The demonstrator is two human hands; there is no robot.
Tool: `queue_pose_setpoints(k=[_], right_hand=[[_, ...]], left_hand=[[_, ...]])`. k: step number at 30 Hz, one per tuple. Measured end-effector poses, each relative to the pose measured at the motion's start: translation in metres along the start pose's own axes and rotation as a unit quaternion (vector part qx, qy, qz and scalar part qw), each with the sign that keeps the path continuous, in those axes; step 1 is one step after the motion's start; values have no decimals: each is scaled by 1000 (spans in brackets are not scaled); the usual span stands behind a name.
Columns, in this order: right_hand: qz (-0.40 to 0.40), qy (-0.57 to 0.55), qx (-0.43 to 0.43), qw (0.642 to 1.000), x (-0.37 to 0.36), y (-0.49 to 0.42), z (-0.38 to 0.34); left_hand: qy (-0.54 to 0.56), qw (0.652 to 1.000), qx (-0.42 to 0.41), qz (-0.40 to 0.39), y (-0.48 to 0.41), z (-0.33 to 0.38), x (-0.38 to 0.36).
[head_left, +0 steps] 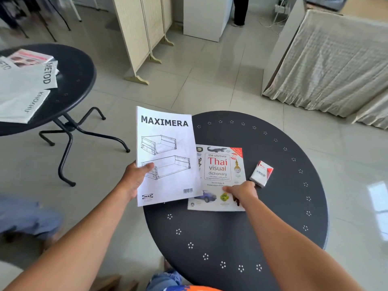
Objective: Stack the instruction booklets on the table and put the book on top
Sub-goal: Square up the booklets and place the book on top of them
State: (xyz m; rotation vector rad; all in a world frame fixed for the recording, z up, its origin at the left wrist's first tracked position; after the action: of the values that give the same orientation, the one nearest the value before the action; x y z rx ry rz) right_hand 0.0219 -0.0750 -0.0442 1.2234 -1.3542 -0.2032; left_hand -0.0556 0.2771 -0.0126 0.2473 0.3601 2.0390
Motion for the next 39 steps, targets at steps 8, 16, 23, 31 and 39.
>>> queue_pose_setpoints(k=[8, 16, 23, 31, 39], right_hand=[[67, -11, 210, 975, 50, 35, -41], [131, -78, 358, 921, 127, 105, -82], [-102, -215, 291, 927, 120, 103, -74], [-154, -257, 236, 924, 86, 86, -57], [-103, -303, 236, 918, 74, 74, -63]], left_hand=[[11, 1000, -7, -8, -10, 12, 5], [45, 998, 9, -37, -13, 21, -23], [206, 953, 44, -219, 2, 39, -78], [150, 952, 24, -265, 15, 49, -117], [135, 974, -69, -171, 13, 79, -133]])
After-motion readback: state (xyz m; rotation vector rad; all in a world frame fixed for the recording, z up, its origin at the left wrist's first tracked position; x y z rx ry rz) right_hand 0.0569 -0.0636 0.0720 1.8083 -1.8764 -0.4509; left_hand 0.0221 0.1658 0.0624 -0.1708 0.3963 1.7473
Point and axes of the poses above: each hand's wrist, its own y-axis away from the middle knuckle, its own x-axis out of the back of the hand, z = x × y, the point moved 3 cm from there along -y, towards the middle knuckle, and after that the axes turned 10 degrees about -x, right-handed, at the moved point
